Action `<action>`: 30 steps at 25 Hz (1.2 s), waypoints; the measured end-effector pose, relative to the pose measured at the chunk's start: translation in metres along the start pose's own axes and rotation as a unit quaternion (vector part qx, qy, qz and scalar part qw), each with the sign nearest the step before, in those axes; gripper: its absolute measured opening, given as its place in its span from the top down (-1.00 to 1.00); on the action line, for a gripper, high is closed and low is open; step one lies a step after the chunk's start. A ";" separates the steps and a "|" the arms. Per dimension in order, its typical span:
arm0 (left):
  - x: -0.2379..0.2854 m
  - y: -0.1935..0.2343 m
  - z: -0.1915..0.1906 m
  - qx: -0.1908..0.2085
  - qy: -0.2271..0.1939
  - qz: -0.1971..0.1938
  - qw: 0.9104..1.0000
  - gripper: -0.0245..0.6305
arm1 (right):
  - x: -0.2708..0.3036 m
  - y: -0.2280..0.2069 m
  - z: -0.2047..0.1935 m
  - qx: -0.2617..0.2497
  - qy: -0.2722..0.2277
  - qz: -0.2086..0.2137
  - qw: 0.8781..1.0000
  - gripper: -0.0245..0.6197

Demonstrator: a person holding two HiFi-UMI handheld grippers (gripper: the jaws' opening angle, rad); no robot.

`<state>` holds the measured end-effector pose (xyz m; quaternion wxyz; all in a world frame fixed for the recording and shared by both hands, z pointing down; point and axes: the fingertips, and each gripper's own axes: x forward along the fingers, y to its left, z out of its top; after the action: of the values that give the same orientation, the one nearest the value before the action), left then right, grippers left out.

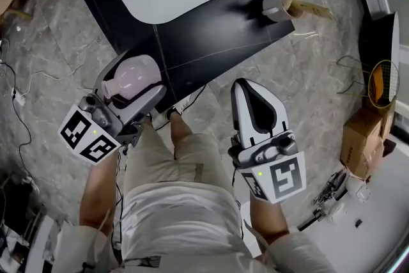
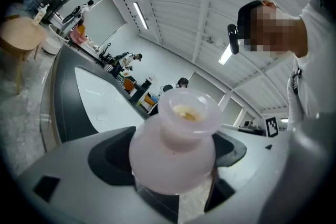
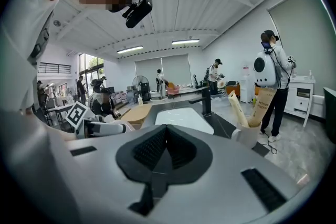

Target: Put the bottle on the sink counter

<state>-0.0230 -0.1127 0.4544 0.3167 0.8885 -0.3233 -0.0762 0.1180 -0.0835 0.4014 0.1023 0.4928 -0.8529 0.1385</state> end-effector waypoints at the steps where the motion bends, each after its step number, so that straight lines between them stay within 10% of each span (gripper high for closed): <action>1: 0.004 0.002 -0.007 0.005 0.008 0.004 1.000 -0.32 | 0.001 -0.004 -0.004 0.003 0.001 0.001 1.000 0.89; 11: 0.030 0.022 -0.069 0.077 0.079 0.063 0.992 -0.33 | 0.011 -0.030 -0.051 0.027 0.016 0.011 0.999 0.89; 19: 0.037 0.022 -0.093 0.191 0.145 0.096 0.966 -0.33 | 0.011 -0.032 -0.056 0.032 0.020 0.013 0.999 0.89; 30: 0.039 0.022 -0.119 0.204 0.199 0.108 0.953 -0.33 | 0.014 -0.033 -0.058 0.037 0.018 0.014 0.999 0.89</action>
<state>0.0362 -0.0892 0.5640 0.1931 0.8911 -0.3563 0.2042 0.1417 -0.0915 0.4645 0.0976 0.4818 -0.8519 0.1808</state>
